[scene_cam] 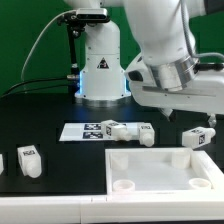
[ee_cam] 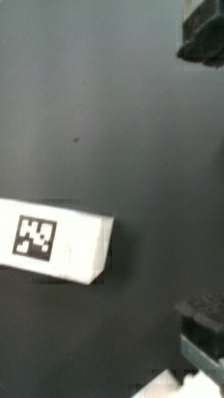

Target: Assemble square table

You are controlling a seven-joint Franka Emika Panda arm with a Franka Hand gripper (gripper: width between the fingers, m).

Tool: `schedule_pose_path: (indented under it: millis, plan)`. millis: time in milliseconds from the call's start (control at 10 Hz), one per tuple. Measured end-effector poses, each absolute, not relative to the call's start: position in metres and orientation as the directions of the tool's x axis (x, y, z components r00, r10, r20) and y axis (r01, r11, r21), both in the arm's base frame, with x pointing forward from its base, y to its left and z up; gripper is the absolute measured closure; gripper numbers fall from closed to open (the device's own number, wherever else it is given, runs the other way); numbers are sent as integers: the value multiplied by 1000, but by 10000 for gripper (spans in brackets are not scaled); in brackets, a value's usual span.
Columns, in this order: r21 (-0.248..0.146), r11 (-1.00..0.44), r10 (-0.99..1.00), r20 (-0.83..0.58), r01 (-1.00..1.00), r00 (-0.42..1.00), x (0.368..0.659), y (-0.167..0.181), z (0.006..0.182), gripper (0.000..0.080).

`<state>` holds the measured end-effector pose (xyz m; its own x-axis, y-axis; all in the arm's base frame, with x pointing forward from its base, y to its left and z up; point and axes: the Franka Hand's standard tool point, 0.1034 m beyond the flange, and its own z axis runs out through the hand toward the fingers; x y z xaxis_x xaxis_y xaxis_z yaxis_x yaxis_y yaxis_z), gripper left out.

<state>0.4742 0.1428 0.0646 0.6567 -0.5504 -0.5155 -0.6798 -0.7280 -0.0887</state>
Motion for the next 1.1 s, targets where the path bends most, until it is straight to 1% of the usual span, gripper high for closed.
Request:
schedule_pose_path:
  millis: [100, 200, 300, 400, 500, 700, 900, 1100]
  plan:
    - [-74, -729, -526, -575, -680, 627, 471, 138, 63, 151]
    - [-71, -734, -499, -618, -675, 608, 471, 134, 61, 151]
    - [-113, -770, -417, -657, -628, 628, 468, 132, 51, 151]
    - [-146, -786, -334, -716, -600, 612, 466, 137, 44, 151]
    - [-159, -793, -293, -747, -588, 596, 468, 139, 40, 151]
    - [-146, -786, -275, -787, -601, 552, 465, 133, 39, 151]
    - [-146, -786, -278, -785, -601, 554, 465, 133, 38, 151]
    - [-113, -771, -301, -803, -627, 515, 453, 147, 34, 151]
